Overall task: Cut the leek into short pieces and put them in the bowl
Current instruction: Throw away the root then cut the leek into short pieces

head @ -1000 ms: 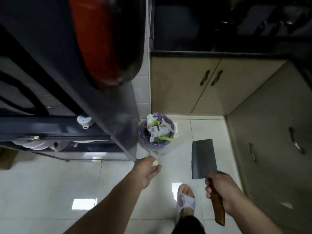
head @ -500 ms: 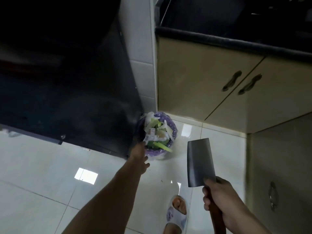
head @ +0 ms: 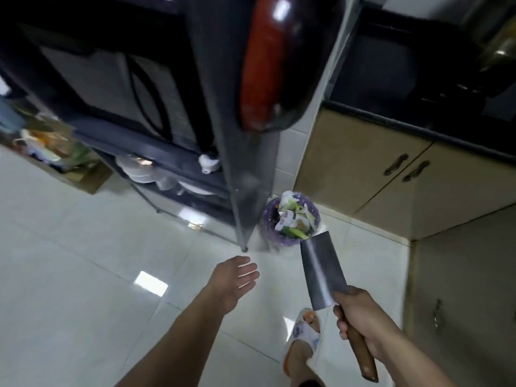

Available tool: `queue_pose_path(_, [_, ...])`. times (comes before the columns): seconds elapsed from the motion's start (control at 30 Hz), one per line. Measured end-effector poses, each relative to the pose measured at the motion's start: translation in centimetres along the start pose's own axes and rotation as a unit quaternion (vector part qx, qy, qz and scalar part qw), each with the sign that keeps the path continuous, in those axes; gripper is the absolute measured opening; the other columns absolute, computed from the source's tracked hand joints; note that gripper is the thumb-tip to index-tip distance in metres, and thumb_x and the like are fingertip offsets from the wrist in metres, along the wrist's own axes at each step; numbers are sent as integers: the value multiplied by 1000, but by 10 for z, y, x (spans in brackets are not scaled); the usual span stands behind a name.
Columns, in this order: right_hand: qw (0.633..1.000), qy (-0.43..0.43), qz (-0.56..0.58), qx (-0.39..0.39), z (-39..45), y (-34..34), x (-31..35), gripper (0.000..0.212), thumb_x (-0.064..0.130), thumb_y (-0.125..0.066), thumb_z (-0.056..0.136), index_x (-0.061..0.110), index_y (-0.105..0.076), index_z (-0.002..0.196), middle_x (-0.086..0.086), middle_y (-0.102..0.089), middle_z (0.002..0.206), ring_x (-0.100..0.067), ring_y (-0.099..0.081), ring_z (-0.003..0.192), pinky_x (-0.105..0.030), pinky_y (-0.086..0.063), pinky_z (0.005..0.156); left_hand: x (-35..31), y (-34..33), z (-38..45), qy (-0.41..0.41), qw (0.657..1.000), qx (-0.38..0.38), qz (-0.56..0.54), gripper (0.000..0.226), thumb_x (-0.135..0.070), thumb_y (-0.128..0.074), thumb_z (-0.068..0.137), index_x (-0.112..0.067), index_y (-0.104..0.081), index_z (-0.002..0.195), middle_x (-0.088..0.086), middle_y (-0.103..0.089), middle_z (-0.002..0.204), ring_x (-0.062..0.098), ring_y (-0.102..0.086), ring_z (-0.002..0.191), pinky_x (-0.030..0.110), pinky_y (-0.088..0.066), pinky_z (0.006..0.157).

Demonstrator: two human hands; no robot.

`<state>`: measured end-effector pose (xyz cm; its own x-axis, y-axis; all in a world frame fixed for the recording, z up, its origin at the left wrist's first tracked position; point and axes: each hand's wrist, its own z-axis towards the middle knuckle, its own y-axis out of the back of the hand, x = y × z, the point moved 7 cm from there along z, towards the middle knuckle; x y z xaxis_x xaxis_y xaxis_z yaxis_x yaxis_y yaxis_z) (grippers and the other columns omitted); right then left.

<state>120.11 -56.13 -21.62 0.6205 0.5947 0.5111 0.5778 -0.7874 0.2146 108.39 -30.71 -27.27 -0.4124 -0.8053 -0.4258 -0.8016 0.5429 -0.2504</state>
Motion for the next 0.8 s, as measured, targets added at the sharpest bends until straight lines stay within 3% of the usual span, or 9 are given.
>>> queue_pose_path(0.1, [994, 28, -75, 70, -70, -76, -2, 14, 7, -45, 94, 4, -52, 83, -10, -50, 52, -23, -39, 38, -31, -37, 44, -9, 77, -77, -23, 999, 13, -48, 25, -15, -61, 93, -3, -66, 113, 17, -71, 113, 34, -70, 102, 44, -49, 104])
queue_pose_path(0.3, [953, 119, -178, 216, -192, -286, 21, 13, 4, -43, 92, 9, -50, 82, -8, -45, 58, -19, -37, 38, -24, -35, 40, -16, 283, -244, -125, 972, -52, -194, 22, -14, -62, 91, -4, -68, 109, 14, -73, 105, 32, -71, 94, 44, -51, 101])
queue_pose_path(0.47, [885, 225, -272, 305, -288, -449, 64, 20, 14, -48, 99, 11, -50, 79, -8, -50, 60, -20, -44, 41, -29, -42, 41, -5, 424, -354, -218, 904, -155, -334, 20, -14, -60, 91, -4, -70, 105, 11, -68, 89, 26, -66, 74, 42, -53, 95])
queue_pose_path(0.53, [839, 254, -315, 365, -334, -525, 60, 19, 15, -50, 99, 10, -51, 80, -8, -52, 59, -22, -45, 43, -32, -44, 44, 19, 483, -392, -241, 860, -195, -405, 19, -12, -61, 89, -1, -71, 100, 12, -68, 85, 27, -64, 72, 42, -55, 93])
queue_pose_path(0.7, [768, 267, -377, 443, -401, -655, 31, 20, 17, -48, 103, 8, -56, 87, -11, -51, 62, -23, -45, 45, -36, -44, 48, 52, 579, -438, -271, 808, -225, -473, 14, -13, -67, 87, -4, -72, 96, 12, -68, 83, 24, -63, 67, 39, -56, 81])
queue_pose_path(0.8, [741, 267, -418, 452, -423, -726, 16, 22, 16, -46, 104, 8, -56, 87, -11, -51, 60, -24, -45, 44, -36, -42, 46, 59, 646, -458, -283, 776, -271, -494, 13, -13, -67, 88, -3, -69, 97, 11, -68, 78, 22, -62, 63, 35, -56, 70])
